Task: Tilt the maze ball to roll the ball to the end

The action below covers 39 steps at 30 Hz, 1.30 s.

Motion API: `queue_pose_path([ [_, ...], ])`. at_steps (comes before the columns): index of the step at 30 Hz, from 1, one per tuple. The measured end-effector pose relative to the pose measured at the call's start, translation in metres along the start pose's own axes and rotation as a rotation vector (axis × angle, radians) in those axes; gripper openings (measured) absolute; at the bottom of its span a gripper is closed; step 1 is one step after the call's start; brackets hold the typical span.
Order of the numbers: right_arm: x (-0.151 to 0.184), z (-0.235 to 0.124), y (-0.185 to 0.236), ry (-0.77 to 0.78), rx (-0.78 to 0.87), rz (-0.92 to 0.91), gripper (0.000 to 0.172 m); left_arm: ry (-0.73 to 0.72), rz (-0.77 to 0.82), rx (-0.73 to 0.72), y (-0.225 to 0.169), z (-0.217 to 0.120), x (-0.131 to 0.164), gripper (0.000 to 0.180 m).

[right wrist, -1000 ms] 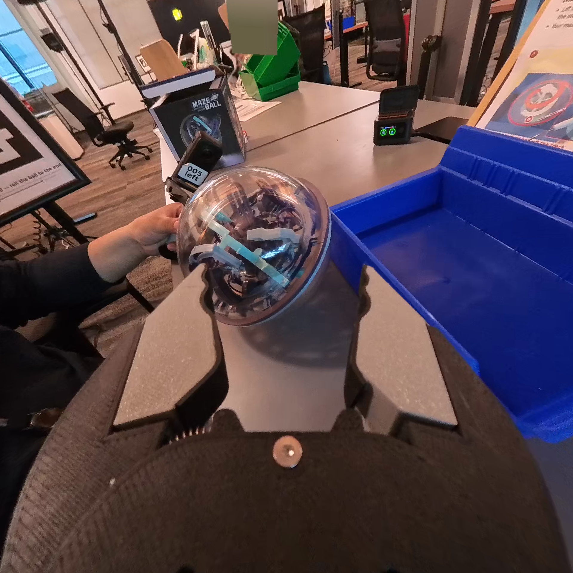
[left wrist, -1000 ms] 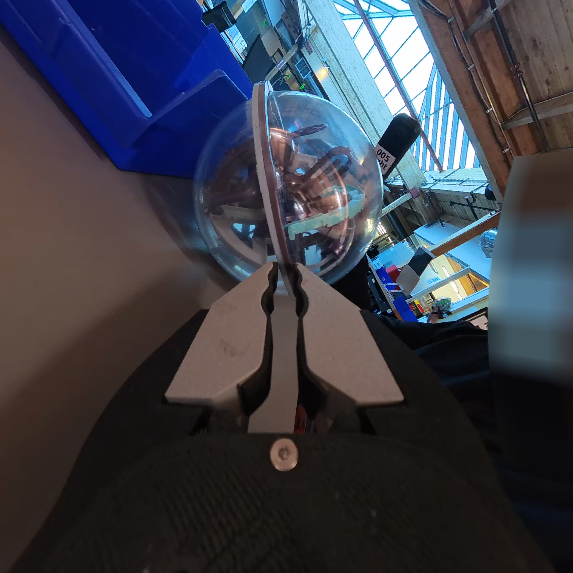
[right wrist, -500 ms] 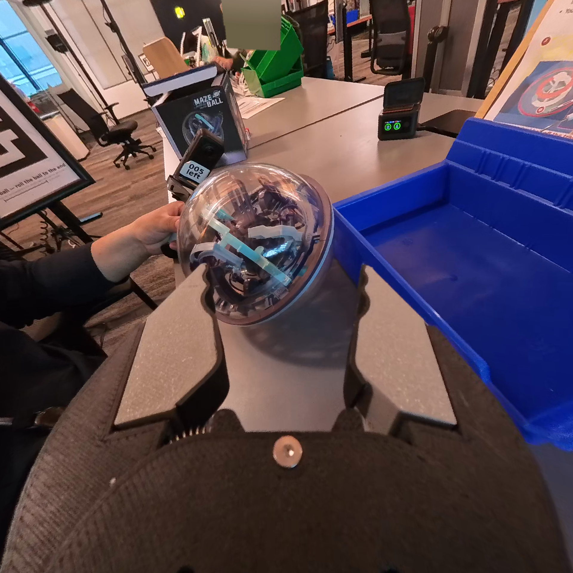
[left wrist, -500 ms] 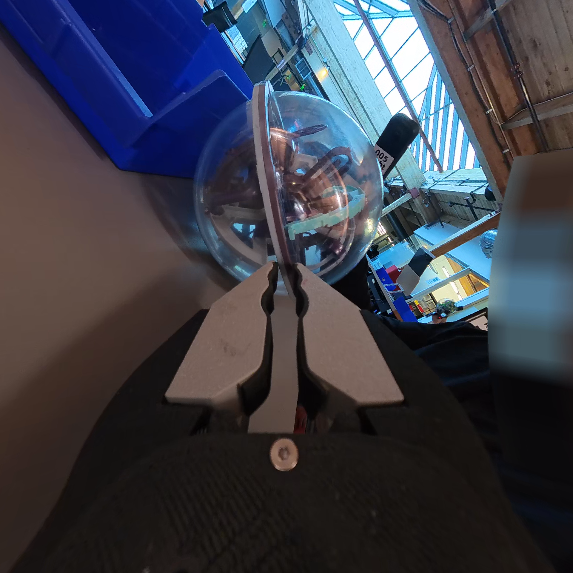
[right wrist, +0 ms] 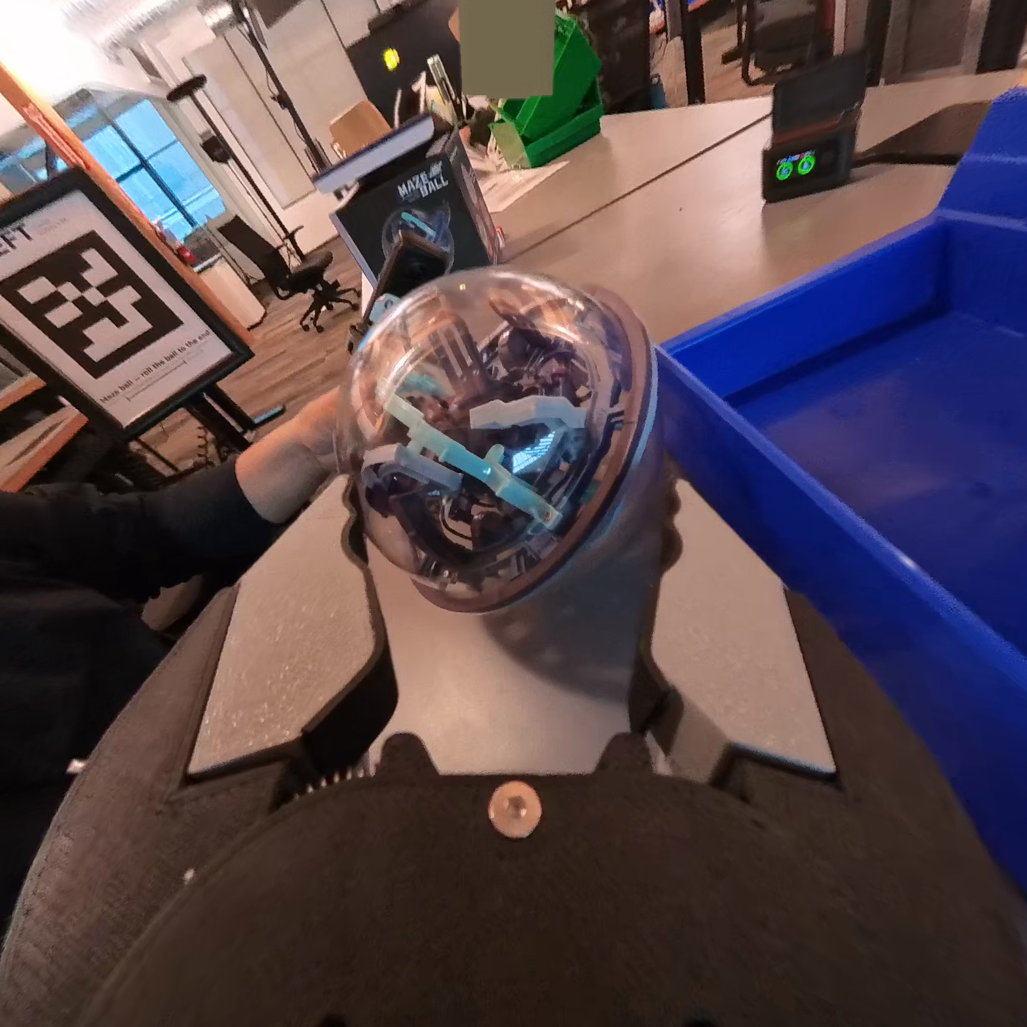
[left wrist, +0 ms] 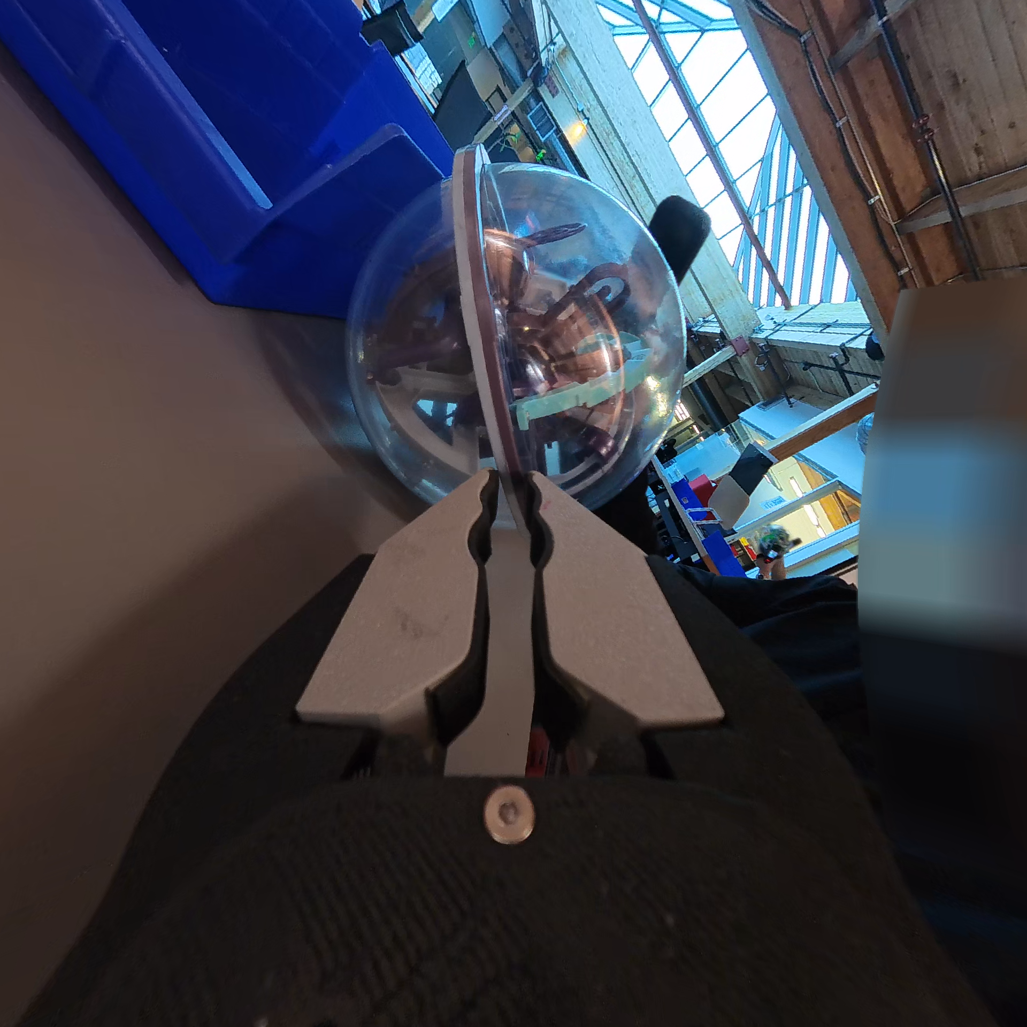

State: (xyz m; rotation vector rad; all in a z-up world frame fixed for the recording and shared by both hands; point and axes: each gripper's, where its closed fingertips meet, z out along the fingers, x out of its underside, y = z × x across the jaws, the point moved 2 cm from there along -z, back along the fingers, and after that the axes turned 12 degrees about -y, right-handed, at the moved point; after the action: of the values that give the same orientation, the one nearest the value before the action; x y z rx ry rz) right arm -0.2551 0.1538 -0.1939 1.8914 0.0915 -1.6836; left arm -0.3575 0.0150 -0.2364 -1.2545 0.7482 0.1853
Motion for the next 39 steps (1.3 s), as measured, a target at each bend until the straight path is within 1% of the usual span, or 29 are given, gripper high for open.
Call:
queue_pose_path([
  [4, 0.014, 0.010, 0.002, 0.051, -0.014, 0.011, 0.107, 0.000, 0.002, 0.000, 0.000, 0.000, 0.000, 0.006],
  [9, 0.023, 0.017, 0.003, 0.065, -0.034, 0.047, 0.113, -0.003, 0.011, 0.016, -0.004, 0.001, 0.000, 0.008],
  [11, 0.023, 0.018, 0.003, 0.056, -0.044, 0.067, 0.113, 0.005, 0.022, 0.047, -0.008, 0.000, 0.002, 0.019],
  [14, 0.023, 0.017, 0.001, 0.046, -0.058, 0.106, 0.111, 0.056, 0.024, 0.104, -0.020, 0.001, 0.011, 0.031],
  [16, 0.023, 0.016, -0.001, 0.041, -0.067, 0.124, 0.111, 0.093, 0.022, 0.118, -0.021, 0.001, 0.016, 0.037],
  [17, 0.023, 0.016, -0.001, 0.037, -0.071, 0.130, 0.112, 0.113, 0.031, 0.099, -0.018, 0.002, 0.019, 0.040],
  [20, 0.024, 0.018, 0.000, 0.030, -0.082, 0.126, 0.115, 0.189, 0.078, 0.033, -0.012, 0.014, 0.029, 0.065],
  [22, 0.027, 0.022, 0.002, 0.039, -0.094, 0.118, 0.119, 0.225, 0.107, -0.010, -0.008, 0.022, 0.033, 0.074],
  [23, 0.028, 0.023, 0.003, 0.044, -0.100, 0.119, 0.120, 0.236, 0.113, -0.034, -0.005, 0.024, 0.034, 0.075],
  [26, 0.028, 0.026, -0.001, 0.047, -0.076, 0.113, 0.125, 0.217, 0.110, -0.034, -0.001, 0.030, 0.027, 0.076],
  [28, 0.028, 0.027, -0.001, 0.043, -0.083, 0.118, 0.131, 0.230, 0.116, -0.020, -0.001, 0.032, 0.028, 0.077],
  [30, 0.029, 0.031, -0.001, 0.018, -0.102, 0.152, 0.136, 0.228, 0.117, -0.006, 0.000, 0.039, 0.024, 0.082],
  [31, 0.031, 0.032, -0.001, 0.014, -0.108, 0.177, 0.136, 0.215, 0.112, 0.001, -0.001, 0.041, 0.021, 0.087],
  [33, 0.040, 0.032, 0.003, 0.065, -0.114, 0.197, 0.136, 0.128, 0.118, 0.021, -0.006, 0.038, 0.008, 0.101],
  [35, 0.050, 0.031, 0.009, 0.146, -0.114, 0.160, 0.135, 0.040, 0.117, 0.045, -0.009, 0.036, -0.003, 0.107],
  [37, 0.049, 0.032, 0.011, 0.150, -0.099, 0.123, 0.135, 0.050, 0.108, 0.052, -0.009, 0.035, -0.001, 0.109],
  [39, 0.043, 0.034, 0.008, 0.104, -0.104, 0.128, 0.137, 0.098, 0.085, 0.050, -0.007, 0.038, 0.003, 0.109],
])
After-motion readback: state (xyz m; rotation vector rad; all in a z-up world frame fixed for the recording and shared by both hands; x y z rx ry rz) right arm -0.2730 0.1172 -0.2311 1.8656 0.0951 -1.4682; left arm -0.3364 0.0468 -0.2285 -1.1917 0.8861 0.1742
